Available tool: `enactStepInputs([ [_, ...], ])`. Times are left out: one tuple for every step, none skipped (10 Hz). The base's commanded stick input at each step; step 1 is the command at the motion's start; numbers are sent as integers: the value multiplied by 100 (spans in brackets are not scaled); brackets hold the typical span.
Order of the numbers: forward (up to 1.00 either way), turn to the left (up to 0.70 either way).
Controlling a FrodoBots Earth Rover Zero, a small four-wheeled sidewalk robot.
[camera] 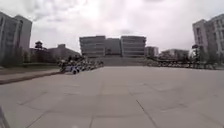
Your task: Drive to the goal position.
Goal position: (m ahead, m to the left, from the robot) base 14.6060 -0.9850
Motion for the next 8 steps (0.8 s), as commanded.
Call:
enactStepInputs([
  [70,0],
  [70,0],
  [70,0],
  [70,0],
  [70,0],
  [70,0],
  [70,0],
  [70,0],
])
